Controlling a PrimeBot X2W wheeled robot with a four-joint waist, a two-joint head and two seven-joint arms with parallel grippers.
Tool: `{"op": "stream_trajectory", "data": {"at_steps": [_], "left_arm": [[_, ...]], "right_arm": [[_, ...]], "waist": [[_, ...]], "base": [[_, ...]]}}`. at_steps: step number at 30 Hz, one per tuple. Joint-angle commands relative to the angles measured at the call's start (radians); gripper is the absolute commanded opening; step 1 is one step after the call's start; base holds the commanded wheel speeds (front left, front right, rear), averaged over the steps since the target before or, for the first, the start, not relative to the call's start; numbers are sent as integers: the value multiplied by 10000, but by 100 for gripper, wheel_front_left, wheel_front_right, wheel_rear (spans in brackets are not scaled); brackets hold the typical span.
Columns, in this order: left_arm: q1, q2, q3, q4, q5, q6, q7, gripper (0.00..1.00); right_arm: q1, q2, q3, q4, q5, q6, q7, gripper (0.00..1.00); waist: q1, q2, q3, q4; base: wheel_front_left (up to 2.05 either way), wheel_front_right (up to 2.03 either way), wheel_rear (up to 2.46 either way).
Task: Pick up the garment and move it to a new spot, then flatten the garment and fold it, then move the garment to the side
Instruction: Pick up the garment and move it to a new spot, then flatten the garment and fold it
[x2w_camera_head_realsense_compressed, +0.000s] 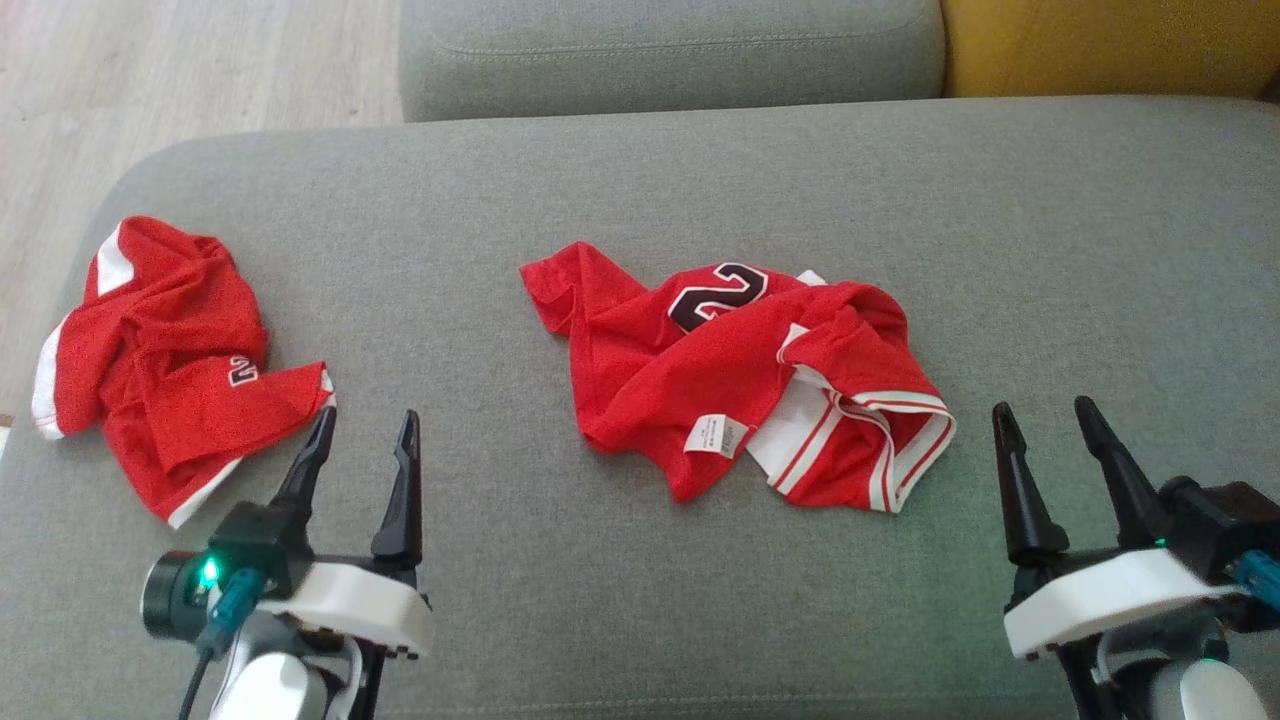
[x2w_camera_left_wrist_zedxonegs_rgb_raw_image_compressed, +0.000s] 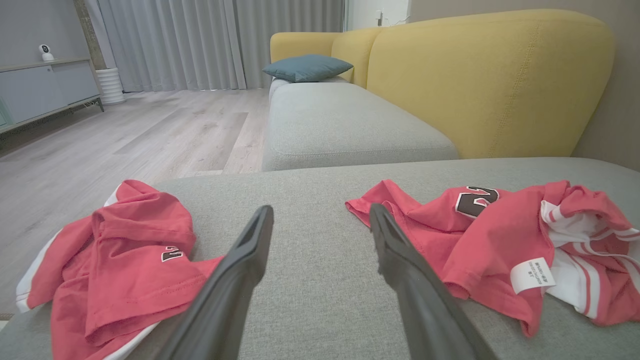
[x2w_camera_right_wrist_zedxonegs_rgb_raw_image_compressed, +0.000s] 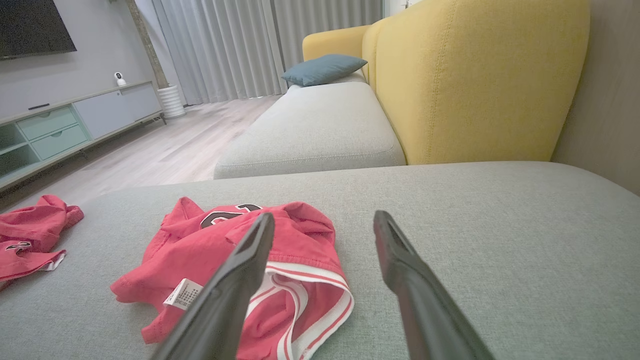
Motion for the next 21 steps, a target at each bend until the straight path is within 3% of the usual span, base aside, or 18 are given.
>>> {"op": "stream_trajectory", "data": {"at_steps": [1, 7, 10, 16, 21], "left_arm": [[-369, 215, 287, -326, 73, 60, -5, 100], [-443, 206, 167, -370, 125, 56, -10, 100], [-676, 117, -184, -407, 163, -198, 166, 100], [-1712, -481, -1480, -153, 531, -933, 735, 100], [-2743, -1146, -2623, 959, 658, -1750, 1732, 100]], "right_arm": [[-239, -53, 223, -418, -2, 40, 44, 100], [-259, -53, 209, -456, -1, 40, 78, 100], [-317, -53, 190, -507, -10, 40, 94, 100], [-558, -53, 292, -578, -24, 40, 119, 100], [-926, -53, 435, -540, -17, 40, 74, 100]], "waist": [[0, -1, -9, 19], [0, -1, 54, 47], [0, -1, 234, 55], [0, -1, 882, -134], [0, -1, 1636, -689]], "base": [[0, 0, 0], [0, 0, 0], [0, 0, 0], [0, 0, 0], [0, 0, 0]]}}
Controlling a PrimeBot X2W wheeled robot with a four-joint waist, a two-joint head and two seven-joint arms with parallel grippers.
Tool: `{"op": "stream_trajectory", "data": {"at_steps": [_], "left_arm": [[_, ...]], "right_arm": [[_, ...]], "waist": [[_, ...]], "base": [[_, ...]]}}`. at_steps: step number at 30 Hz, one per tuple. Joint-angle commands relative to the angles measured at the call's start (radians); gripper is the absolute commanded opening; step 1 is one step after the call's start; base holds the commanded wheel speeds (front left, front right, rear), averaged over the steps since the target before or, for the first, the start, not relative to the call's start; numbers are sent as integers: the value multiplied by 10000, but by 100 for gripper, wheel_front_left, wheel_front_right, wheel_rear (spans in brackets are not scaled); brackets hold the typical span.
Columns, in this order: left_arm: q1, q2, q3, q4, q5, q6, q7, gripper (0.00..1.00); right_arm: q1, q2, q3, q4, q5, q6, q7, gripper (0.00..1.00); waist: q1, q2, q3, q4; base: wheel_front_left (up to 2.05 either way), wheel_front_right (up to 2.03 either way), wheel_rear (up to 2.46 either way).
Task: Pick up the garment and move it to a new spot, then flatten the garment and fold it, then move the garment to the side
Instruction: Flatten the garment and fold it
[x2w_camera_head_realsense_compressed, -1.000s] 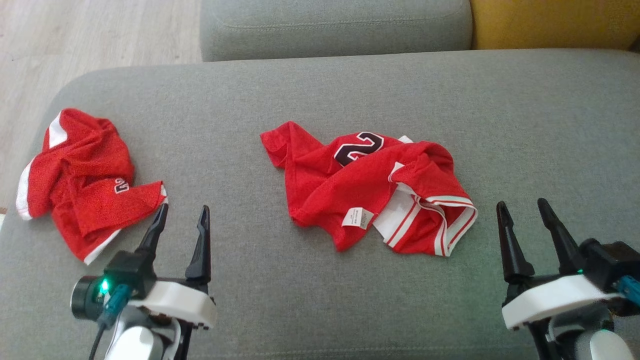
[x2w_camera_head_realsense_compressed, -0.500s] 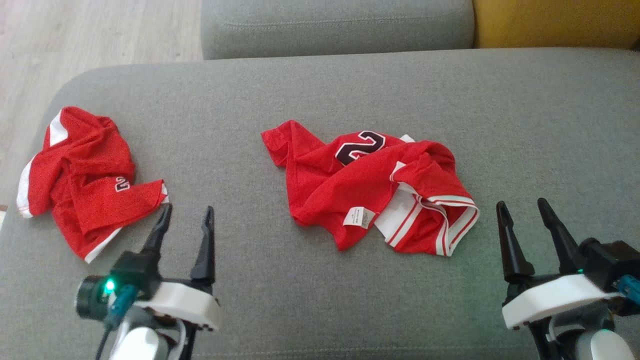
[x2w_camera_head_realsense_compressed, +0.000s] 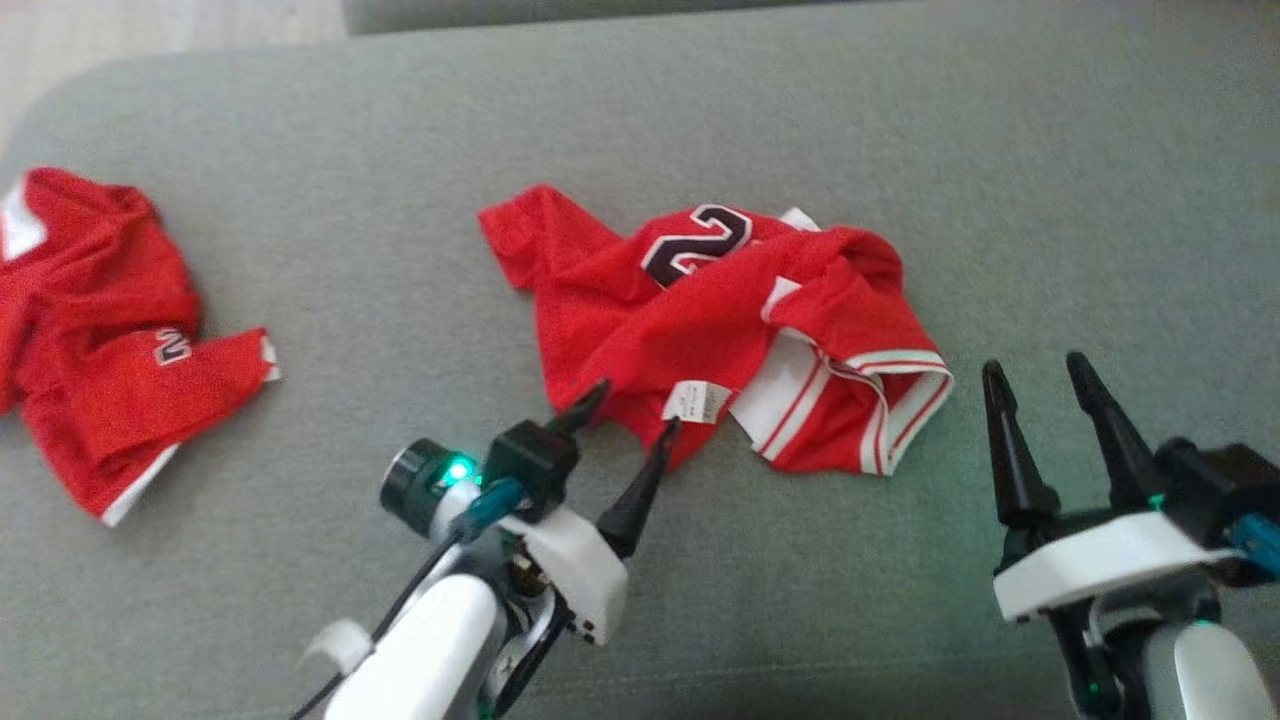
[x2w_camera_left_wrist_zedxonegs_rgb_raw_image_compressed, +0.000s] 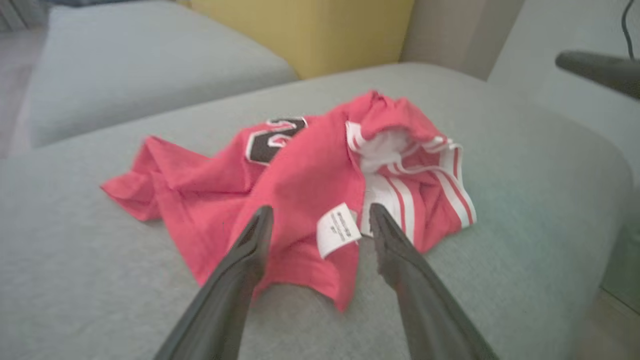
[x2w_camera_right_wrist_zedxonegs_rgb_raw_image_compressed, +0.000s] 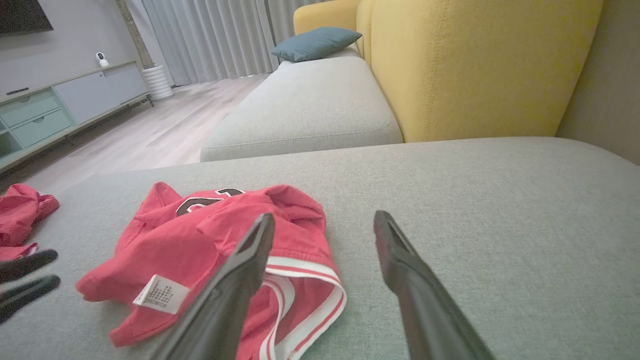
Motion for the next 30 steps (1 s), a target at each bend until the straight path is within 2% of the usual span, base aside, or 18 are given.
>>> {"op": "stream_trajectory", "data": {"at_steps": [1, 7, 8, 9, 10, 16, 22, 30], "left_arm": [[-641, -55, 114, 182, 1, -179, 297, 100], [-1294, -197, -93, 1544, -149, -444, 914, 100], [-1354, -185, -90, 1691, -151, -446, 918, 72], [-1404, -168, -88, 1850, -150, -443, 937, 18], [-1442, -148, -84, 2021, -158, -439, 978, 0], [-1603, -9, -14, 2462, -57, -178, 787, 0], [-1394, 355, 242, 1766, -73, 170, 479, 0], [-176, 1969, 1190, -1073, -138, 1140, 1086, 0]], "right_arm": [[-476, -55, 279, -306, 5, 40, -94, 100], [-641, -54, 206, -119, 106, 40, -271, 100], [-663, -54, 201, -91, 122, 40, -293, 100], [-687, -54, 196, -67, 130, 40, -310, 100], [-708, -54, 188, -44, 136, 40, -325, 100], [-730, -54, 20, 55, 143, 40, -381, 100], [-654, -54, -115, 133, 166, 40, -373, 100], [-567, -54, -276, 168, 220, 40, -352, 100]], "waist": [[0, 0, 484, -495], [0, 0, 872, -1020], [0, 0, 893, -1060], [0, 0, 910, -1088], [0, 0, 922, -1105], [0, 0, 869, -970], [0, 0, 662, -601], [0, 0, 424, -77]], "base": [[0, 0, 0], [0, 0, 0], [0, 0, 0], [0, 0, 0], [0, 0, 0], [0, 0, 0], [0, 0, 0], [0, 0, 0]]}}
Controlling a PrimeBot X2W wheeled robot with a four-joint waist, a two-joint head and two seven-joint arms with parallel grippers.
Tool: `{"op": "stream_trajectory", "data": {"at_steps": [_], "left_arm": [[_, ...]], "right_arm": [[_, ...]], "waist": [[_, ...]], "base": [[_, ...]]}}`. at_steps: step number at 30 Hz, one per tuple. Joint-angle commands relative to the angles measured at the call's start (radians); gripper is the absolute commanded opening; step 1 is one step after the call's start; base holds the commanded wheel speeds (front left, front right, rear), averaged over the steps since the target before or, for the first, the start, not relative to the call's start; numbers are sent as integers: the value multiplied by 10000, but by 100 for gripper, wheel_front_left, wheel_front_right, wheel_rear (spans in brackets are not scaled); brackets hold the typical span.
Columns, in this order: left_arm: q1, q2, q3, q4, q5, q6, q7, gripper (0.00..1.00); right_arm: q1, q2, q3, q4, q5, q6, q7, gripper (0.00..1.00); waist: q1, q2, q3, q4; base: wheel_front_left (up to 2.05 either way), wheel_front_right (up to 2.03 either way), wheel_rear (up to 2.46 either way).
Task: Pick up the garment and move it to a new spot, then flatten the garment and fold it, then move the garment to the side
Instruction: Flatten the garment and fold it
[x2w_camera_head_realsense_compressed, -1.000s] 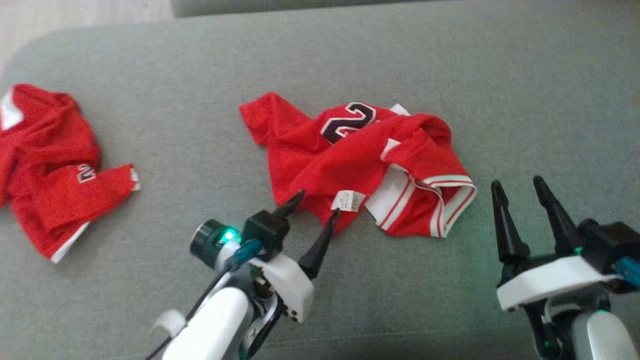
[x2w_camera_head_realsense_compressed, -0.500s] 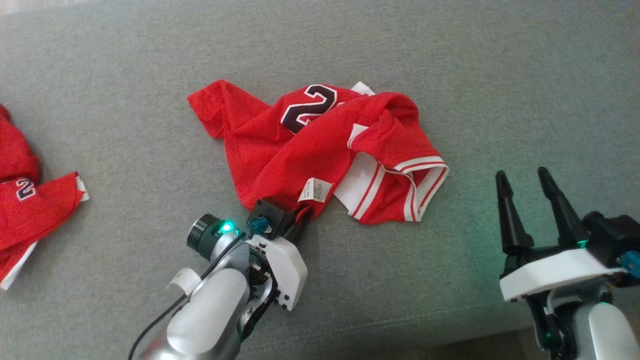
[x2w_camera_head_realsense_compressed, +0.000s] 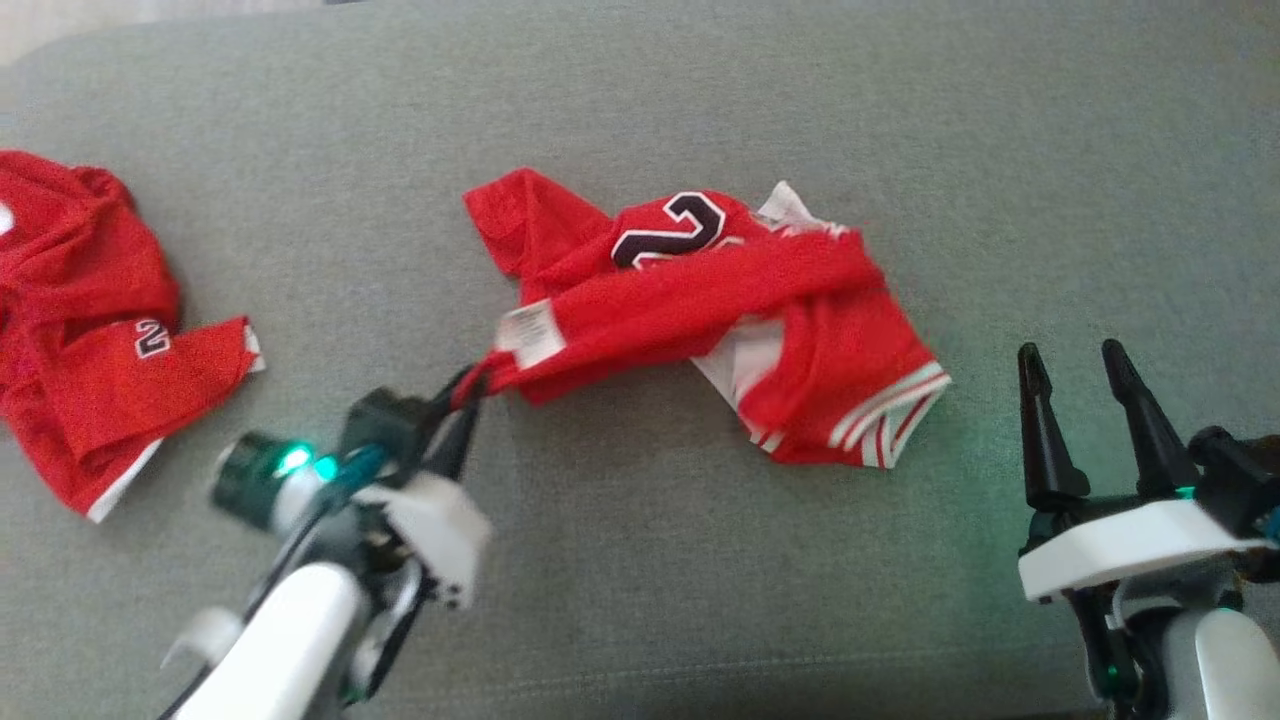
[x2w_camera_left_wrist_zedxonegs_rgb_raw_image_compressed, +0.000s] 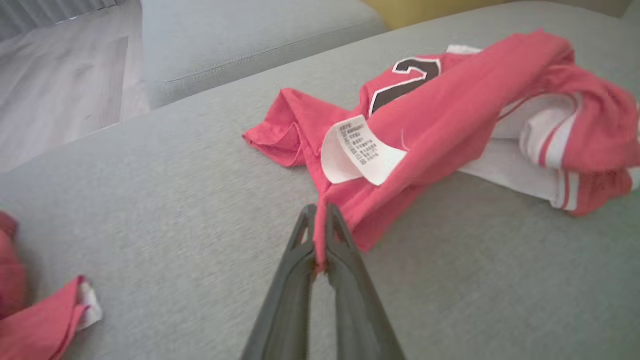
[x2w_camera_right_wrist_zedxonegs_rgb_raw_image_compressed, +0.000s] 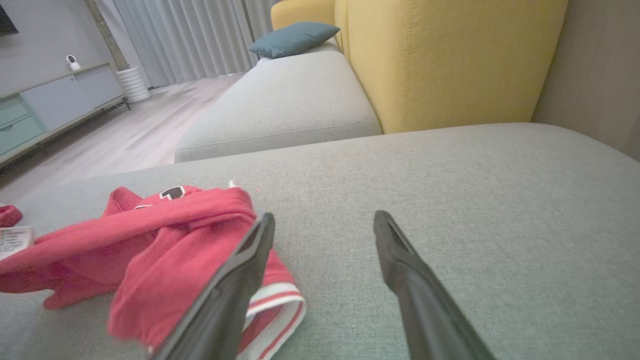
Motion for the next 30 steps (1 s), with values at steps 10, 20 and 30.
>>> {"op": "stream_trajectory", "data": {"at_steps": [10, 20, 30], "left_arm": [[1665, 1241, 1795, -1515, -991, 1014, 530, 0], [1689, 66, 1885, -175, -1753, 661, -1614, 100], [1477, -120, 2405, -1308, -618, 1680, -3005, 100]], "right_arm": [[-365, -56, -45, -387, -77, 40, -7, 100], [-431, -56, -90, -525, -244, 40, 70, 100], [-294, -56, 73, -717, -402, 40, 270, 100]], "waist": [[0, -1, 100, 174], [0, -1, 8, 126], [0, -1, -507, 143]], "base": [[0, 0, 0], [0, 0, 0], [0, 0, 0]]}}
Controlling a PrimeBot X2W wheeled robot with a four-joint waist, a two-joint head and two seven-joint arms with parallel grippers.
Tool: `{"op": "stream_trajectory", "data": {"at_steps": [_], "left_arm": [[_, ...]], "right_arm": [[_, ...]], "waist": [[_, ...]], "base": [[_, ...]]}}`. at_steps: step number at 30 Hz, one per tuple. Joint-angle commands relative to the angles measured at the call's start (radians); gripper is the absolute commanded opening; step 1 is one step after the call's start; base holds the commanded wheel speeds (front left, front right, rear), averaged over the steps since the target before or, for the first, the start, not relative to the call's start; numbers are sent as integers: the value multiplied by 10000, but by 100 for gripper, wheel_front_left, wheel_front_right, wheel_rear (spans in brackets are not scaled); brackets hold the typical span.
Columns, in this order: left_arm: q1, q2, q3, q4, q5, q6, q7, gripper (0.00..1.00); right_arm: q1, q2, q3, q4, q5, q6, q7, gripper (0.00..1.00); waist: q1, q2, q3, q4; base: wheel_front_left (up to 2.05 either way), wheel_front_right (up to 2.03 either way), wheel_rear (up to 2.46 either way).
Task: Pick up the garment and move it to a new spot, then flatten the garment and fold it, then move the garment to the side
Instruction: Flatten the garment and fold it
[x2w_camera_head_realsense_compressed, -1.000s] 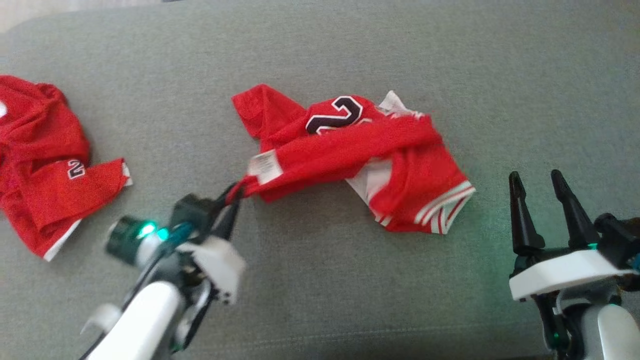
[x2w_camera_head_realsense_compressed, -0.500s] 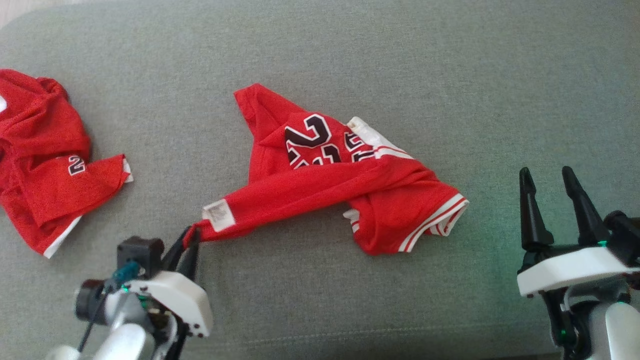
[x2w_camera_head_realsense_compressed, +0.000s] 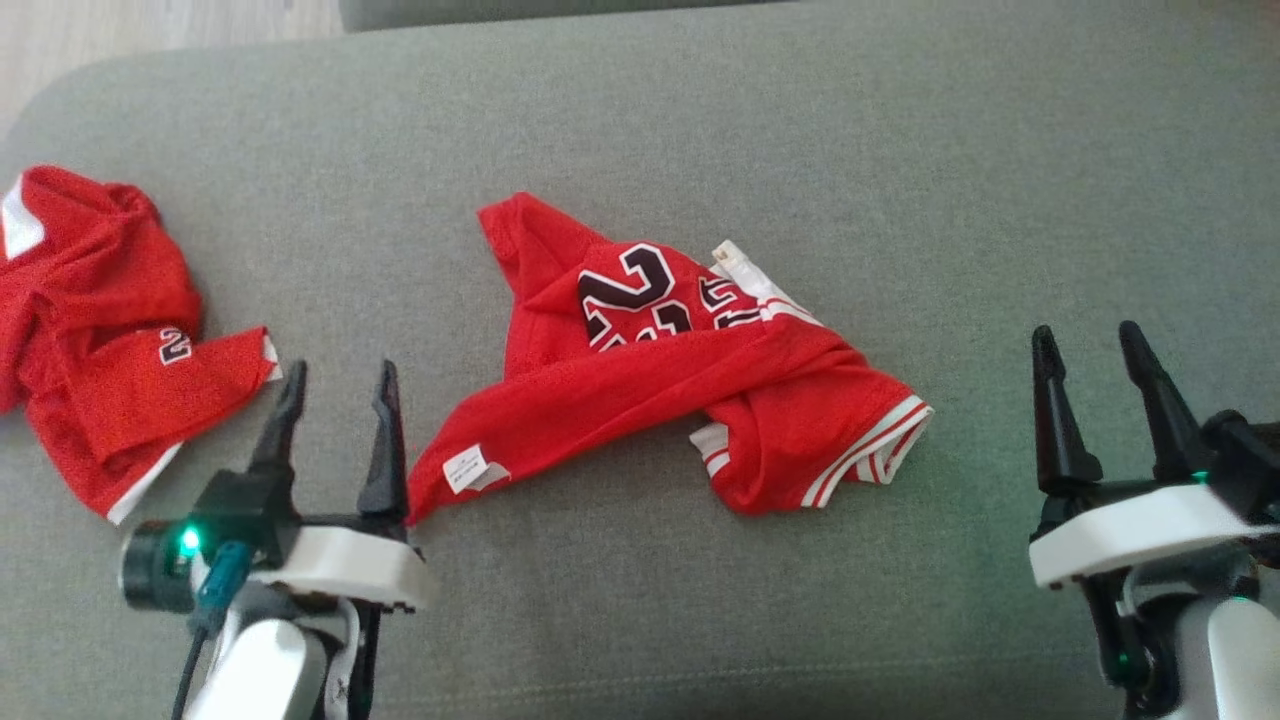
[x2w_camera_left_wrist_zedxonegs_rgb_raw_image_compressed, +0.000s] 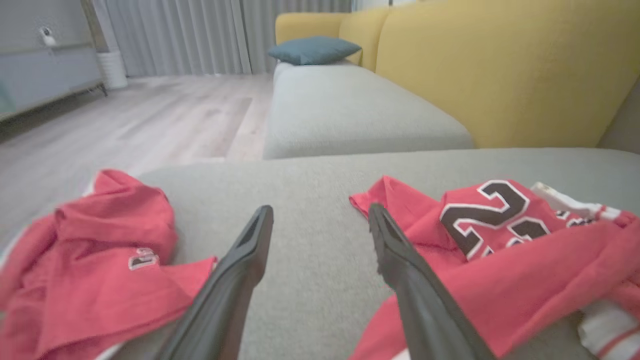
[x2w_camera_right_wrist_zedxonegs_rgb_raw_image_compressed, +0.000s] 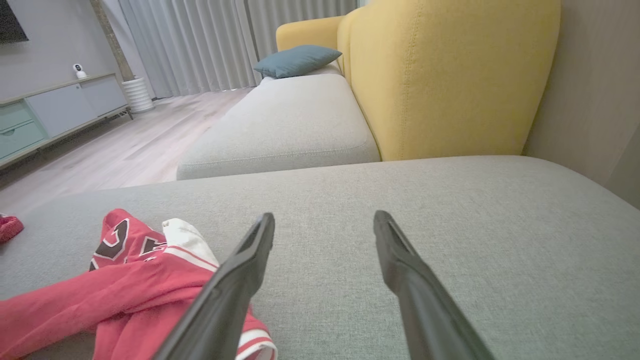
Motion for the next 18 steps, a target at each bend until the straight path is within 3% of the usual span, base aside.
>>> {"op": "stream_trajectory", "data": {"at_steps": [1, 6, 18], "left_arm": [[-409, 263, 485, -487, 244, 201, -126, 100], [-106, 431, 567, -970, 441, 467, -65, 100], [244, 614, 440, -1224, 444, 523, 179, 100]], "right_arm": [[-106, -54, 310, -445, -124, 40, 48, 100], [73, -54, 448, -508, -158, 40, 182, 100], [245, -54, 557, -605, -130, 40, 340, 100]], "waist": [[0, 0, -165, -11], [0, 0, -439, -28], [0, 0, -600, 28]], "base": [[0, 0, 0], [0, 0, 0], [0, 0, 0]]}}
